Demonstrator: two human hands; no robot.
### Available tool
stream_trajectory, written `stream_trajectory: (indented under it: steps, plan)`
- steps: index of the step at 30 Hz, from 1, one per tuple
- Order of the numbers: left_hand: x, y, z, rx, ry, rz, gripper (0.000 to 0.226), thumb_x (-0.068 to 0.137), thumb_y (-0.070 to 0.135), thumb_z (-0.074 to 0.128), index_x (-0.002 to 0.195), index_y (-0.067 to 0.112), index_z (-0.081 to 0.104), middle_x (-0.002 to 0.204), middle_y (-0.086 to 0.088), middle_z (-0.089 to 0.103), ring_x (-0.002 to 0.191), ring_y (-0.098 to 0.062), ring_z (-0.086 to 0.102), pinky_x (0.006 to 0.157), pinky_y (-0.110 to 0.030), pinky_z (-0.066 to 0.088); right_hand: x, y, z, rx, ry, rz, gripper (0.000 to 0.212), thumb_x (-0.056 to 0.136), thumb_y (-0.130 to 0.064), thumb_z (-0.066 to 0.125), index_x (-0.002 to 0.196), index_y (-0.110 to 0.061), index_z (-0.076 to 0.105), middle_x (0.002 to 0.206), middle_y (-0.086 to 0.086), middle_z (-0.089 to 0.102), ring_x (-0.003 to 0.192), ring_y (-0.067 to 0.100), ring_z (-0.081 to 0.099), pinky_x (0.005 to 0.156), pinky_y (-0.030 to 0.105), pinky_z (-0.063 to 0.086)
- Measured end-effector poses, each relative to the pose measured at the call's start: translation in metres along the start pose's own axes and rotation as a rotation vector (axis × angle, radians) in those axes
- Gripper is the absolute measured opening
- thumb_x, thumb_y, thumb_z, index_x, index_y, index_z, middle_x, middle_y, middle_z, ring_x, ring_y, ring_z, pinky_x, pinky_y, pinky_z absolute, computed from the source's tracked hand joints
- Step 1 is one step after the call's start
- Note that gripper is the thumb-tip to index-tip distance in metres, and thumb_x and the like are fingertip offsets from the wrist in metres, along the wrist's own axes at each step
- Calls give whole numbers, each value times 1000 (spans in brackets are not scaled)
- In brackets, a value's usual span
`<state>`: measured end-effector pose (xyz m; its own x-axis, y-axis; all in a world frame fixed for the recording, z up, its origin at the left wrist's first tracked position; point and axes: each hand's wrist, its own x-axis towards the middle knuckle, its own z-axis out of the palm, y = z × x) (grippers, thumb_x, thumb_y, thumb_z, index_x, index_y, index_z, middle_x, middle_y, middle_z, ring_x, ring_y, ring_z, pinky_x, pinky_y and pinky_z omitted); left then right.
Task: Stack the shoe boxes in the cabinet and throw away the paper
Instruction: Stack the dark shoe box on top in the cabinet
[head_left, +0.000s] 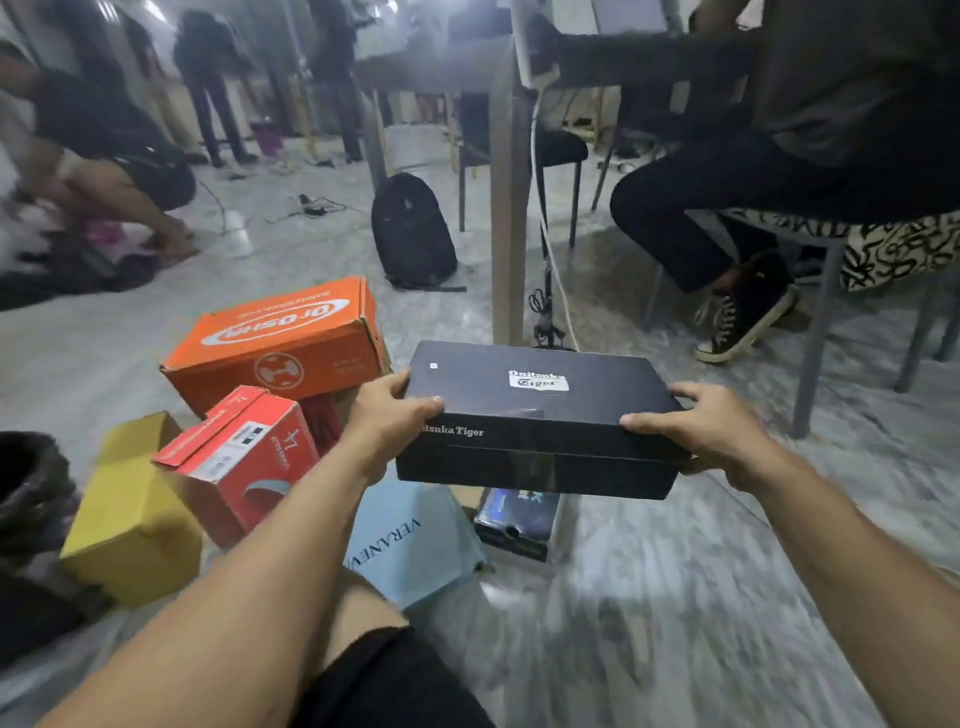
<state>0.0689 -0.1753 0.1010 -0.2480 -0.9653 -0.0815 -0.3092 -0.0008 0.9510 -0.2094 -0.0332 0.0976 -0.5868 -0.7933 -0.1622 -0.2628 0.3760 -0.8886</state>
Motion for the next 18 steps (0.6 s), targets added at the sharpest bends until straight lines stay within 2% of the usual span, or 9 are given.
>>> stream_trajectory:
  steps: [3, 5, 7, 9, 11, 13, 14, 16, 18]
  plan:
    - [-7, 0, -42, -2, -1, 35, 53, 78, -5, 68, 119, 29, 59, 98, 5, 70, 82, -9, 68, 80, -28, 57, 3, -24, 24, -27, -108, -68, 43, 66, -23, 87, 100, -27, 62, 97, 2, 68, 88, 32, 68, 72, 52, 57]
    - [-15, -1, -70, 15, 4, 37, 59, 76, -4, 73, 124, 27, 56, 103, 6, 70, 81, -5, 69, 74, -23, 58, 6, -39, 39, -41, -174, -118, 38, 65, -21, 88, 89, -31, 59, 94, -2, 66, 89, 33, 68, 76, 57, 56]
    - [-23, -2, -96, 28, 31, 17, 81, 71, 5, 82, 142, 19, 46, 120, 2, 65, 99, -13, 66, 79, -24, 55, 6, -56, 55, -58, -248, -159, 49, 66, -19, 88, 98, -33, 54, 95, -7, 61, 86, 26, 66, 69, 48, 58]
    - [-34, -2, -123, 82, 98, 22, 91, 67, 10, 86, 145, 18, 41, 125, 1, 59, 107, -17, 61, 88, -29, 53, 5, -73, 72, -70, -311, -198, 67, 64, -18, 89, 117, -32, 50, 98, -11, 59, 84, 19, 65, 59, 36, 57]
    - [-45, -4, -146, 101, 146, 10, 95, 59, 18, 91, 142, 23, 45, 121, 0, 62, 103, -16, 63, 89, -32, 54, 5, -89, 89, -85, -367, -221, 81, 59, -20, 91, 128, -31, 49, 100, -10, 61, 87, 18, 66, 67, 42, 61]
    - [-60, -5, -169, 88, 187, 15, 79, 61, 12, 90, 127, 31, 51, 100, 6, 64, 86, -8, 64, 71, -23, 55, 2, -105, 108, -115, -434, -241, 97, 51, -27, 94, 135, -28, 47, 106, -5, 62, 90, 22, 68, 75, 50, 60]
    - [-67, -7, -180, 73, 208, 17, 79, 64, 6, 87, 128, 33, 49, 92, 9, 62, 81, -7, 63, 65, -22, 53, 2, -113, 118, -123, -465, -243, 109, 45, -30, 96, 140, -28, 43, 111, -2, 62, 91, 25, 68, 75, 52, 59]
    - [-79, -10, -204, 56, 268, -1, 91, 63, 1, 87, 140, 23, 45, 96, 8, 61, 85, -11, 64, 68, -26, 53, -3, -128, 139, -134, -516, -265, 117, 42, -29, 97, 143, -32, 39, 113, 3, 62, 93, 30, 69, 72, 51, 60]
    - [-96, -14, -227, 70, 310, -15, 104, 56, 4, 91, 146, 14, 39, 114, 3, 62, 99, -15, 64, 78, -28, 54, -12, -144, 160, -156, -567, -313, 110, 48, -26, 96, 142, -34, 40, 112, 5, 62, 91, 30, 69, 66, 45, 60]
